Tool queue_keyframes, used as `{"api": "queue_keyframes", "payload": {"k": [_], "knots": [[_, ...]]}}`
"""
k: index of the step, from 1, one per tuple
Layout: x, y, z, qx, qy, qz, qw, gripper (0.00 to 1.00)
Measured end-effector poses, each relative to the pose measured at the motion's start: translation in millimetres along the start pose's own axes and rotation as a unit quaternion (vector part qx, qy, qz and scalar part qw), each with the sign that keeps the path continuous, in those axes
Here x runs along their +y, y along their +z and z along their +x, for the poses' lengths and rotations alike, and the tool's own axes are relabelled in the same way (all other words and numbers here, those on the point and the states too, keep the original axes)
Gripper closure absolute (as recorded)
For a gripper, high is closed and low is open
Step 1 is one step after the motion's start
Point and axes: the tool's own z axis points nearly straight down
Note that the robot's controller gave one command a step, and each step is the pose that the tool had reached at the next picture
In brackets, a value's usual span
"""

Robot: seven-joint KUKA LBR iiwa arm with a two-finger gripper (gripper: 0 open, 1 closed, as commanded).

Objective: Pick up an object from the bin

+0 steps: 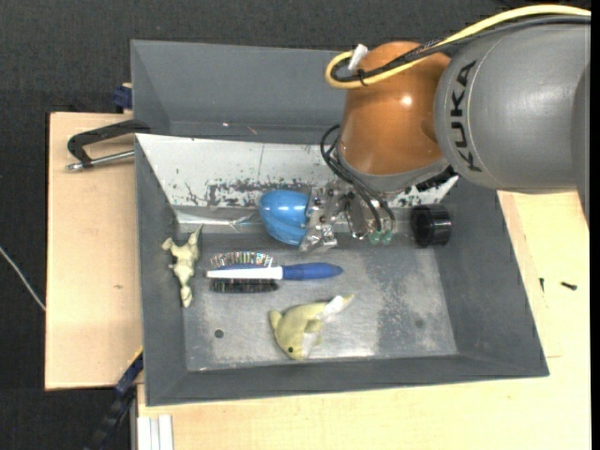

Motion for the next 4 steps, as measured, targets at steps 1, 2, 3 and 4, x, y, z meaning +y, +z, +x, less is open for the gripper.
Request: {"api": "queue_keyframes", "payload": {"k": [1,2,3,4], "knots": [[-8,-66,-8.1,-0.0003,0.01,0.001,1.0,1.0],[-4,-34,-5.6,0.007,-0.117,0.0,0.9931,1.0],[-35,52,3.5,0.0092,-0.194,-0.001,0.9809,1.0],[-34,-27,13.4,0.0007,-0.199,0.001,0.9801,1.0]]}}
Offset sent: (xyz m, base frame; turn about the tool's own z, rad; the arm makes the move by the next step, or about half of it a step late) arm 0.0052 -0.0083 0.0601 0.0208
